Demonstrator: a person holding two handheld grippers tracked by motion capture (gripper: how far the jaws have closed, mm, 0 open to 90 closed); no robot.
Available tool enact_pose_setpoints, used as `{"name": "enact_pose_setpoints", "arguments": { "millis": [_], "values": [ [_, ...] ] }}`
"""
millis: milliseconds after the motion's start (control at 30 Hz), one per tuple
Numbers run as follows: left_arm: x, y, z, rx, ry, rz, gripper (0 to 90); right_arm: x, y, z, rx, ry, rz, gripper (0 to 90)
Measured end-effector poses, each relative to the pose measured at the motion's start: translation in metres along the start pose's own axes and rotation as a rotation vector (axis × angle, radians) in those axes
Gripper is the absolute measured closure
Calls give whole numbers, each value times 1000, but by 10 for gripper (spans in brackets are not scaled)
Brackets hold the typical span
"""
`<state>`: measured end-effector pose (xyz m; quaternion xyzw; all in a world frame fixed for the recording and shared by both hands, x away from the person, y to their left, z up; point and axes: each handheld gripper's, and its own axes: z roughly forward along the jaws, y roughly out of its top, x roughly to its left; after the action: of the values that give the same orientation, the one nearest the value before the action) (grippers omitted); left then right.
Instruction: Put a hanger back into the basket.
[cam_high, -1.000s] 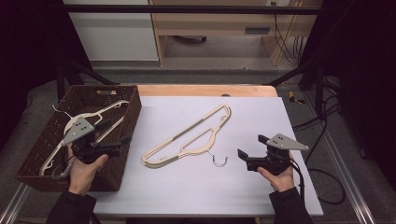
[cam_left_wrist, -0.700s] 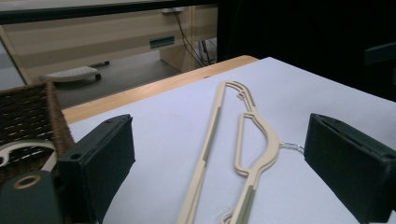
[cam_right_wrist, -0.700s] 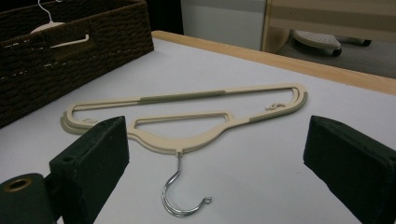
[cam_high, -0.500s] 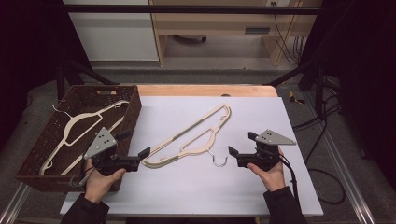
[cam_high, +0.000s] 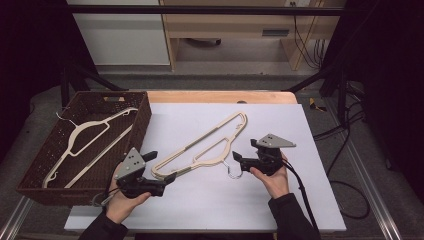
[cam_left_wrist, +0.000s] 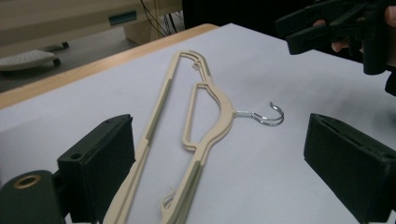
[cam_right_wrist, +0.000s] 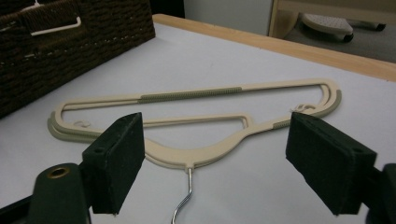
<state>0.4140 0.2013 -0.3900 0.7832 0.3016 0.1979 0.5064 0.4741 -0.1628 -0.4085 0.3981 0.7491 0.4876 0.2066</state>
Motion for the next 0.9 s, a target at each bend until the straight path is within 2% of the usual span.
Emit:
{"name": "enact_pose_setpoints", "arguments": {
  "millis": [167, 267, 333, 700, 900],
  "values": [
    [-7, -8, 15, 54, -9, 25, 86, 3, -5, 20, 53, 3, 0, 268],
    [-8, -12, 20, 67, -31, 11, 85, 4, -9, 30, 83, 5, -7, 306],
    [-9, -14, 23, 77, -28, 15, 85, 4, -11, 37, 99, 4, -11, 330],
    [-6, -21, 32, 105, -39, 5, 87, 5, -29, 64, 225, 7, -16, 509],
    [-5, -23, 34, 113, -38, -1, 88, 6, -35, 73, 272, 40, -8, 615]
  ]
}}
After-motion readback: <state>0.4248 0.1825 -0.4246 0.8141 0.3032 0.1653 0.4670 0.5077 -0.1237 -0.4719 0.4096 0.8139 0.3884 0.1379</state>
